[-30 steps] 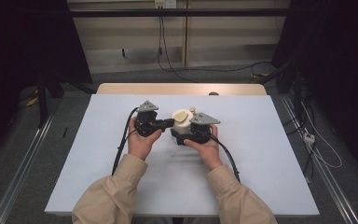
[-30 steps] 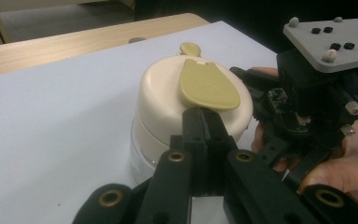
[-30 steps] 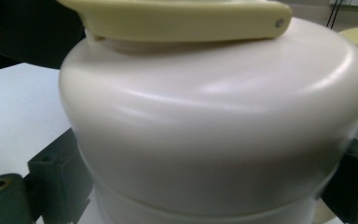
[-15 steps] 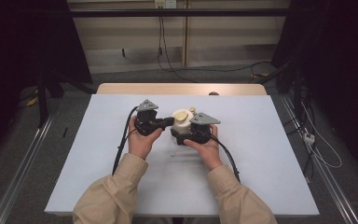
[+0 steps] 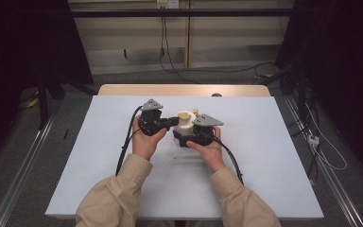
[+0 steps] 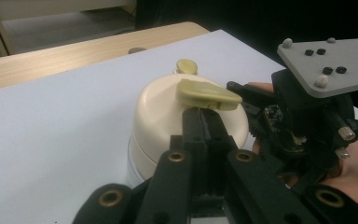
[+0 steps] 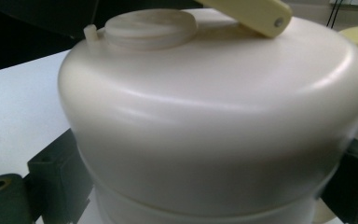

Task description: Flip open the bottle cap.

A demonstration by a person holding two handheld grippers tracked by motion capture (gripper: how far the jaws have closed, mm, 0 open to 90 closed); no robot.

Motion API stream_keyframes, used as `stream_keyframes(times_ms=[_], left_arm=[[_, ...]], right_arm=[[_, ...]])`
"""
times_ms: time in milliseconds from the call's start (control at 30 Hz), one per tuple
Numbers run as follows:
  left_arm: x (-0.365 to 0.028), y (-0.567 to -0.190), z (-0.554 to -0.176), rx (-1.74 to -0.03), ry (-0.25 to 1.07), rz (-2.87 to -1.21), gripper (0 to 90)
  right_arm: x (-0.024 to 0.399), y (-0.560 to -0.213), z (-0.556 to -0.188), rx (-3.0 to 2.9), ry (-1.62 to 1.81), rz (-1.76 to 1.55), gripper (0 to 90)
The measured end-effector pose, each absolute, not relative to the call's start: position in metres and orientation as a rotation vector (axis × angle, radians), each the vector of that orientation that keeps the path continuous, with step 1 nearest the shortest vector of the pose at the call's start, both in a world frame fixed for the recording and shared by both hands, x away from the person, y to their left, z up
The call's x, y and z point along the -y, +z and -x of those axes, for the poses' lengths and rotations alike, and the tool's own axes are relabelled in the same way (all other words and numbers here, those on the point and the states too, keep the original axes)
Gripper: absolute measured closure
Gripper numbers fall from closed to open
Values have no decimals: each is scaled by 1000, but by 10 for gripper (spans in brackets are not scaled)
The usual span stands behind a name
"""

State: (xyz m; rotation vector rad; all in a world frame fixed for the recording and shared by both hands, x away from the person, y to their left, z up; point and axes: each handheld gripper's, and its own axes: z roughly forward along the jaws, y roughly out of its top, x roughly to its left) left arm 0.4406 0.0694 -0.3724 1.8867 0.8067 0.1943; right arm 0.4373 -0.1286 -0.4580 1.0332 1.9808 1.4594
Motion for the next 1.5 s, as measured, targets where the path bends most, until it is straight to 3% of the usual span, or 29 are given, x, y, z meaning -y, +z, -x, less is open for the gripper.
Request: stream_keyframes(times_ms=[1500], left_arm=[[-60, -366, -447, -804, 206, -1876, 900]], right_arm=[[129, -458, -437, -1982, 1463, -1037, 54]])
